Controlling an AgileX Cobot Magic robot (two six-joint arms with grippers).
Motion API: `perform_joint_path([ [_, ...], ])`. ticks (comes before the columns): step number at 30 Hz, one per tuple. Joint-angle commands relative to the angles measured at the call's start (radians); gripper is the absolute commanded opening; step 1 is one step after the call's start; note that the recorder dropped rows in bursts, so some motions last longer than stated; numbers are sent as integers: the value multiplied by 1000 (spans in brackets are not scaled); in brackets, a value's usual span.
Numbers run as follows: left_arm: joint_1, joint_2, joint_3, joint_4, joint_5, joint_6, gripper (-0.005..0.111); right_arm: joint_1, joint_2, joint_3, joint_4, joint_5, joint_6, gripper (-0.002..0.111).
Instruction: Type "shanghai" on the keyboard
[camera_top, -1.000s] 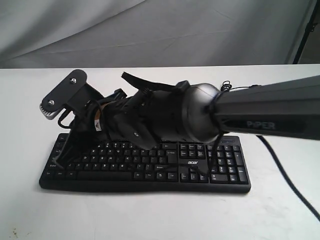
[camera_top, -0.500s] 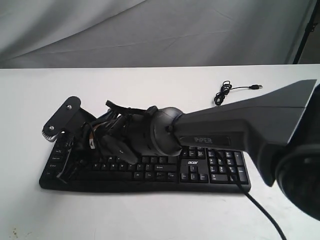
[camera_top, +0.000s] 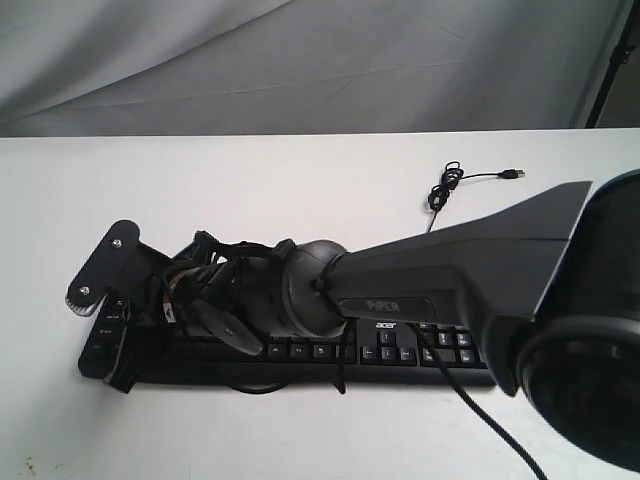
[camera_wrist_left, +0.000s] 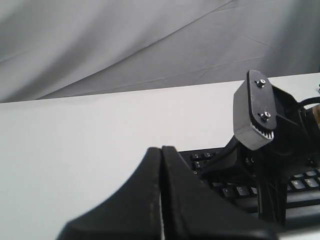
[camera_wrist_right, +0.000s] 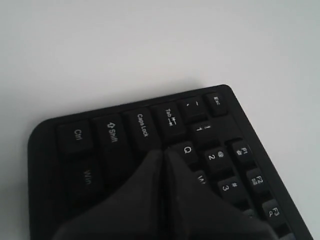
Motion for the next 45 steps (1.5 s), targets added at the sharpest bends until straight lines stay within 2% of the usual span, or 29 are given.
perform_joint_path([
  [1, -4, -3, 4, 5, -5, -3, 0, -2, 9, -7, -6, -30, -21, 0],
  [45, -4, -3, 4, 5, -5, -3, 0, -23, 26, -2, -17, 18, -81, 0],
])
